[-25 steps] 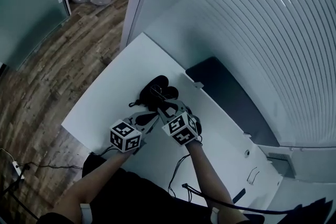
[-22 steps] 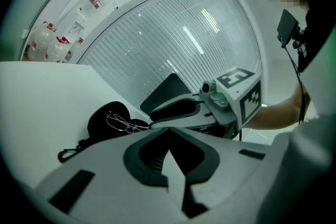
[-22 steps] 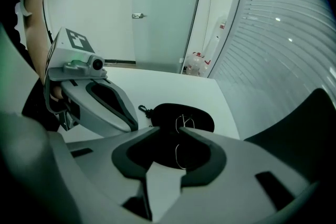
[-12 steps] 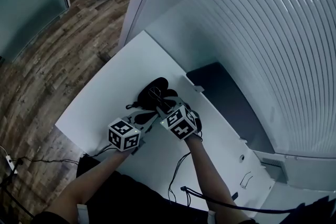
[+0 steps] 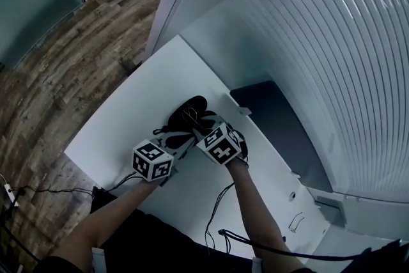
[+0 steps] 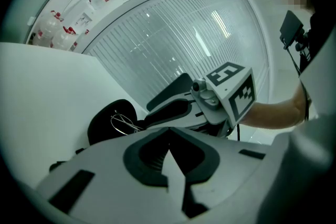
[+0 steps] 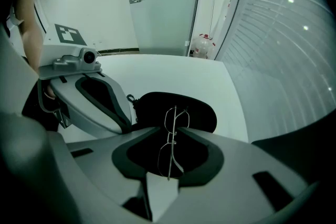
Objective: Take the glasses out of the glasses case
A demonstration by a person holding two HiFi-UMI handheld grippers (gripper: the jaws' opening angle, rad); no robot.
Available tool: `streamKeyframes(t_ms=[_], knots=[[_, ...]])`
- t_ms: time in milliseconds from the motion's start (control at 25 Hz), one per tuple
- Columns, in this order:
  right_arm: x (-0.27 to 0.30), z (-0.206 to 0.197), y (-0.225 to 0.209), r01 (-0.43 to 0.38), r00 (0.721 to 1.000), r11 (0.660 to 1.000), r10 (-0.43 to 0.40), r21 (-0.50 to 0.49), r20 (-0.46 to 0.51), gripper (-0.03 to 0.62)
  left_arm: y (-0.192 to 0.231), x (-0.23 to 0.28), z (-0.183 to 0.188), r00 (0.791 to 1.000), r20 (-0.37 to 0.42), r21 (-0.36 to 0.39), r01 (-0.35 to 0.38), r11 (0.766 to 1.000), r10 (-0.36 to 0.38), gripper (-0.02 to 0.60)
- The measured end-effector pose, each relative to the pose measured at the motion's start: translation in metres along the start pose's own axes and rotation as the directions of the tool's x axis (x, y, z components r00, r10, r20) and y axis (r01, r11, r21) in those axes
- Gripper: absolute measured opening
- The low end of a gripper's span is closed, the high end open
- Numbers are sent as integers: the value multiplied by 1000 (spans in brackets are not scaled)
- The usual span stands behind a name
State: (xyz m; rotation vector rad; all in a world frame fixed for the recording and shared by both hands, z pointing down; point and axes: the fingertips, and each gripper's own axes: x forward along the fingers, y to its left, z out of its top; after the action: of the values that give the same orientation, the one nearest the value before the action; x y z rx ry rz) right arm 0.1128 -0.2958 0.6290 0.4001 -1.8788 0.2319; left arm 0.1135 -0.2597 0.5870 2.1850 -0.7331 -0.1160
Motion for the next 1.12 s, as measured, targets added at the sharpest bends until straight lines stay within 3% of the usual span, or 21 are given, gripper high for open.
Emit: streamKeyframes(t_ms=[600, 1120], knots=[[21, -8, -5, -62, 995, 998, 61, -16, -73, 104, 15, 9, -7, 999, -26, -56, -29, 998, 27, 6], [32, -14, -7, -65, 993, 998, 65, 3, -102, 101, 19, 11, -10, 999, -38, -66, -26, 997, 24, 6]])
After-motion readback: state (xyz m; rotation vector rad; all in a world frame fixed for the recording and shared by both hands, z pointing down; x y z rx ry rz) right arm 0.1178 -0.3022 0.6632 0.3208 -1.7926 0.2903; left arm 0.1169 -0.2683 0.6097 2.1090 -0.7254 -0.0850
